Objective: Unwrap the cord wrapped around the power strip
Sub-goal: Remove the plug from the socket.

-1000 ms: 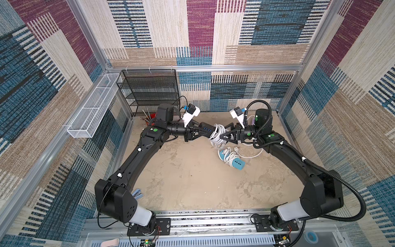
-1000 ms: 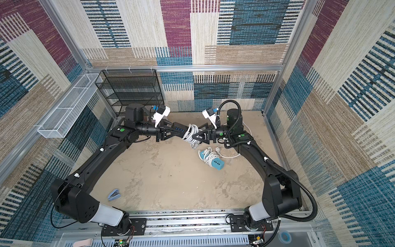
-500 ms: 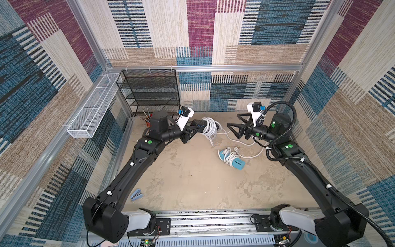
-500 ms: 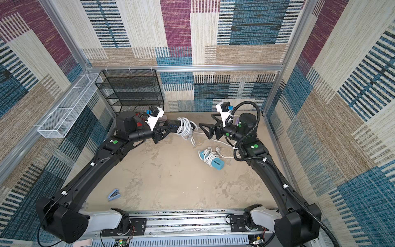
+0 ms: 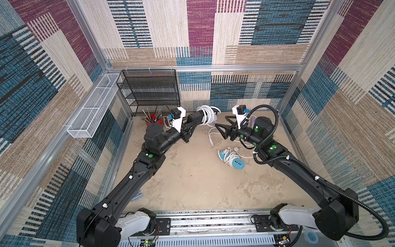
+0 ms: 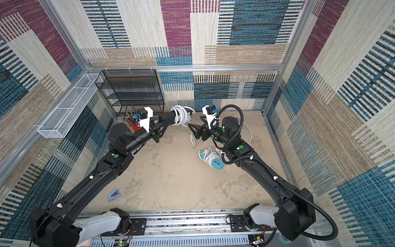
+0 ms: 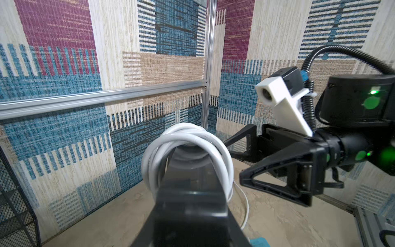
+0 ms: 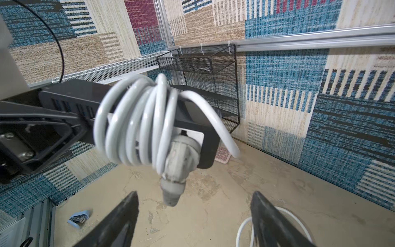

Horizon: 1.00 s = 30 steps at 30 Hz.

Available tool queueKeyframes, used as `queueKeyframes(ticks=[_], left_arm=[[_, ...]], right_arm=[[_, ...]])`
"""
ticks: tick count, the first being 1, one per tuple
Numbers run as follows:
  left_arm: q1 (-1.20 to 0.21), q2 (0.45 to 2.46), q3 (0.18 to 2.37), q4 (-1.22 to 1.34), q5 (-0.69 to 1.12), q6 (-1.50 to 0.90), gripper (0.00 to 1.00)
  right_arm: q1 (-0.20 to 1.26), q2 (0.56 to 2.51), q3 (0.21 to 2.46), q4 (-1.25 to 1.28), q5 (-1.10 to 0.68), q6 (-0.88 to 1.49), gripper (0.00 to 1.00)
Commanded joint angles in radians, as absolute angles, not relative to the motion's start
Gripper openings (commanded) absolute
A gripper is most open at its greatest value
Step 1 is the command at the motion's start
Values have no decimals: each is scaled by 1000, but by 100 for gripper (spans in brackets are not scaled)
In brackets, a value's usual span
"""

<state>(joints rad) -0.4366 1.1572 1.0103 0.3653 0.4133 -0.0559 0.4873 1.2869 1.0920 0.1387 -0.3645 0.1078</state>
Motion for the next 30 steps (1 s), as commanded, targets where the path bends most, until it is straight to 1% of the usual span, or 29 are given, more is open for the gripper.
queueKeyframes(ticks=[1, 4, 6, 12, 17, 21, 23, 27, 29, 30], left_arm=[[-439, 1150, 1015, 484, 392, -51, 0], [-441, 1155, 1013, 488, 397, -51, 0], [-442, 1155, 1012, 492, 398, -51, 0], [-443, 1150, 1006, 498, 394, -44, 0], [-445, 1145, 1005, 497, 388, -37, 0], [-445, 1144, 1005, 498, 395, -38, 0], [-445, 1146, 1006, 500, 401, -44, 0], [-447, 1148, 1008, 494, 401, -38, 0], [-448, 1147, 1007, 491, 396, -32, 0], [-447, 1144, 1006, 491, 396, -31, 0]], right_arm=[[494, 1305, 1112, 208, -366, 124, 76], [498, 1317, 1130, 215, -374, 126, 71], [501, 1327, 1145, 215, -385, 129, 65], [515, 1360, 1169, 211, -400, 134, 55], [520, 1379, 1177, 202, -405, 137, 42], [520, 1386, 1177, 204, -401, 144, 37], [520, 1394, 1183, 199, -404, 146, 30], [520, 1397, 1184, 202, -392, 149, 9], [520, 1391, 1184, 200, -380, 146, 1], [520, 1388, 1183, 198, -371, 144, 0]])
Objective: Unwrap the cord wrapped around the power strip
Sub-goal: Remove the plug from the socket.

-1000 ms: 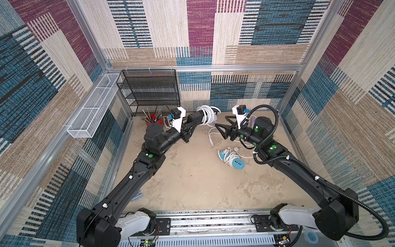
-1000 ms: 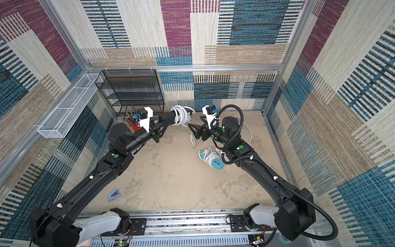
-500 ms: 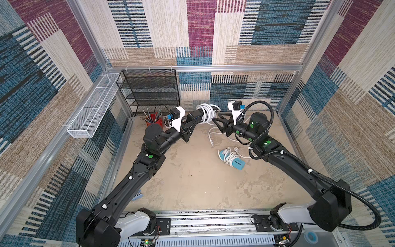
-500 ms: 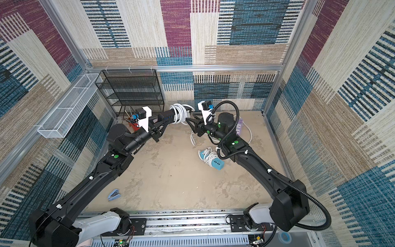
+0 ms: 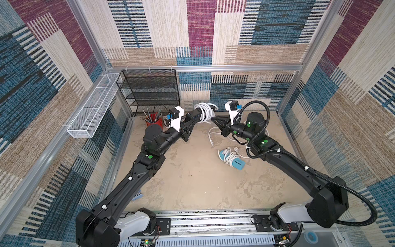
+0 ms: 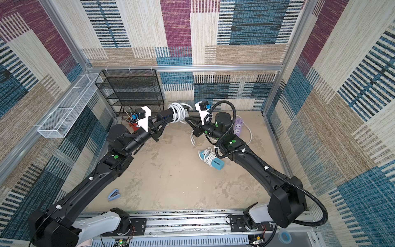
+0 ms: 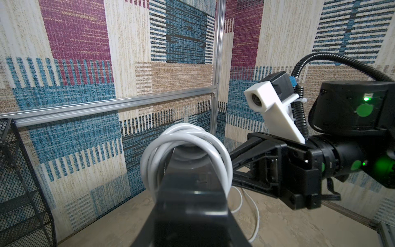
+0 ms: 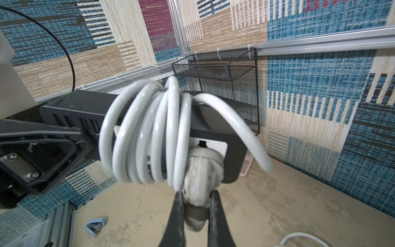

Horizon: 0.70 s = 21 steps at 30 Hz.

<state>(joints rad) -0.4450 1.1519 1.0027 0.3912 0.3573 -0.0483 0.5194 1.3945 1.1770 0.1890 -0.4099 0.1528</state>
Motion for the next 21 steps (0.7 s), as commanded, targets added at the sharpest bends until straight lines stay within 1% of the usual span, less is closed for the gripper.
queueKeyframes(ticks=[1, 9, 16, 21], left_arm=[[-448, 1143, 1006, 489, 395, -29, 0], [-453, 1146, 1007, 485, 388, -17, 0], [-486, 1158, 996, 477, 346, 22, 0], [-508, 1160, 995, 461, 322, 52, 0]], right_arm=[[521, 1385, 1183, 196, -366, 140, 0], [525, 1381, 1202, 176, -354, 120, 0], [685, 1417, 1247, 194, -240, 71, 0], [704, 1423, 1241, 219, -229, 84, 0]])
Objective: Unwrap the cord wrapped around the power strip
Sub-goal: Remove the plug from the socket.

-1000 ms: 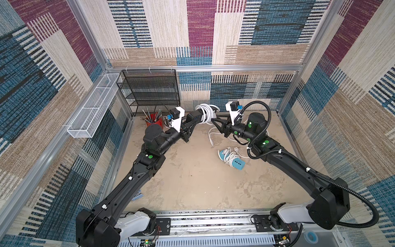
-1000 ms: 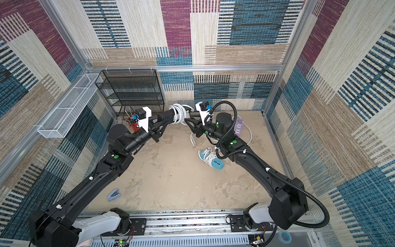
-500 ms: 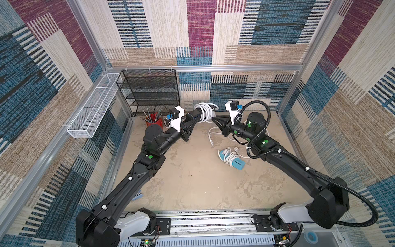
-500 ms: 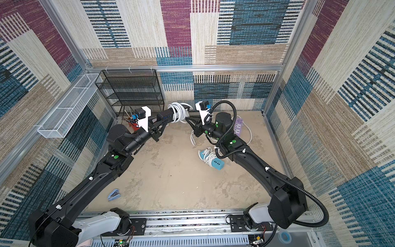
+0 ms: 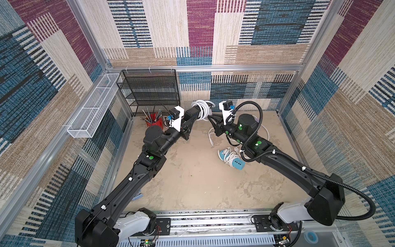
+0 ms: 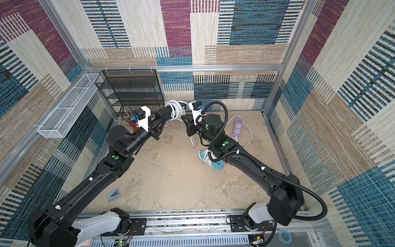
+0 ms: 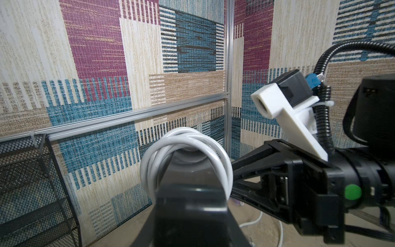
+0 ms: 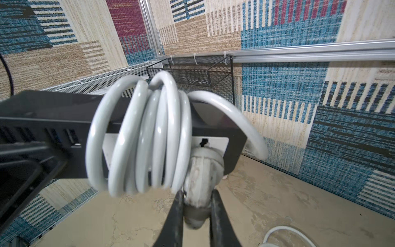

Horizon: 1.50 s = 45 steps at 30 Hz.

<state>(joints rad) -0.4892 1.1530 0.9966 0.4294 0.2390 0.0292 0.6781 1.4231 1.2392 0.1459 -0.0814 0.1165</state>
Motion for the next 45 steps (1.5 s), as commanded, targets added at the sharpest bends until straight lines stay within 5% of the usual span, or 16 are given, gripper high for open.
queueKeyframes(ticks=[1, 21, 45], left_arm=[[-511, 1158, 996, 459, 319, 55, 0], [-492, 1123, 1020, 385, 264, 106, 0], [-516, 1173, 1025, 367, 243, 121, 0]], right_arm=[[704, 1418, 1238, 216, -218, 81, 0], [469, 1259, 1109, 175, -310, 95, 0], [683, 1366, 1214, 198, -206, 40, 0]])
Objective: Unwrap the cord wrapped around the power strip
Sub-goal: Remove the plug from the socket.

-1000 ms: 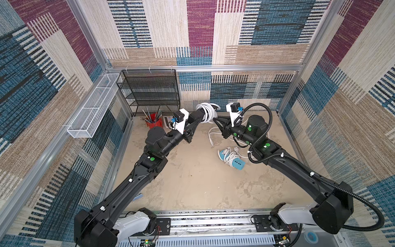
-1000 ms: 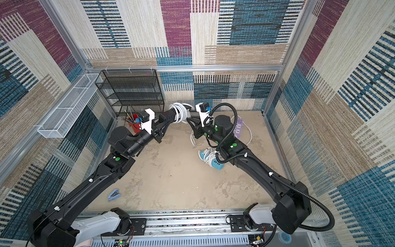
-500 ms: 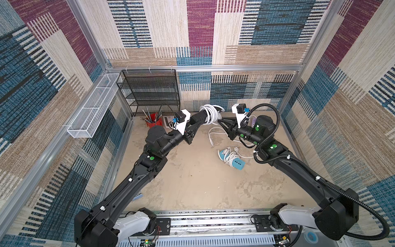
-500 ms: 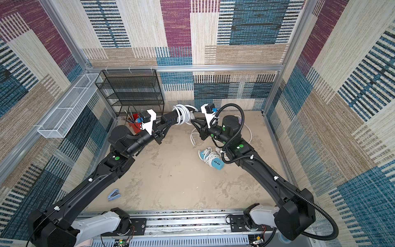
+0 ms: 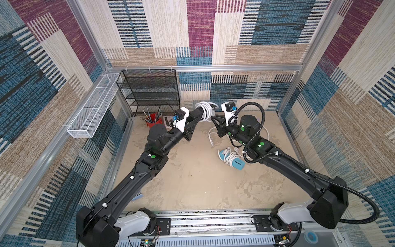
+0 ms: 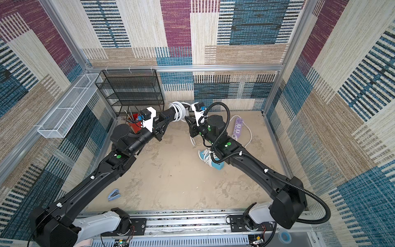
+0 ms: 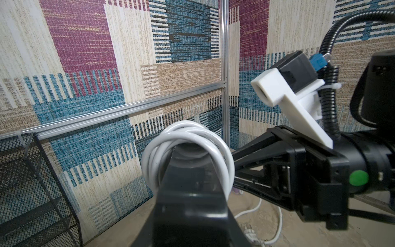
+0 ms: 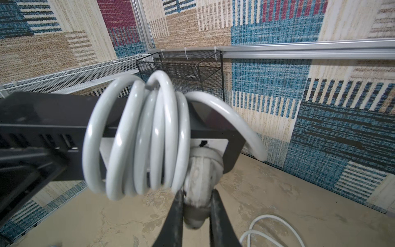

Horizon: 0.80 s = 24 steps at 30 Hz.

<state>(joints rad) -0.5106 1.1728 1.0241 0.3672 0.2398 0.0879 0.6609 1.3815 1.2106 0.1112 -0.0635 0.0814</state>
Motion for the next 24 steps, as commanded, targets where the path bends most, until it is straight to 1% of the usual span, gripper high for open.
queueKeyframes(ticks=[1, 4, 7, 13, 18, 24], left_arm=[[-517, 1170, 1025, 364, 238, 125, 0], [-517, 1161, 1025, 360, 223, 136, 0], [-512, 1158, 1040, 328, 217, 143, 0], [-480, 1160, 1068, 297, 281, 114, 0], [-446, 1167, 1077, 303, 331, 75, 0], [-446, 1176, 1071, 317, 341, 67, 0]], right_arm=[[682, 1359, 1213, 191, -193, 35, 0], [653, 1332, 1200, 177, -195, 31, 0], [574, 1305, 1168, 174, -261, 63, 0], [475, 1249, 1125, 147, -298, 52, 0], [460, 1250, 1122, 112, -269, 11, 0], [463, 1261, 1126, 142, -309, 35, 0]])
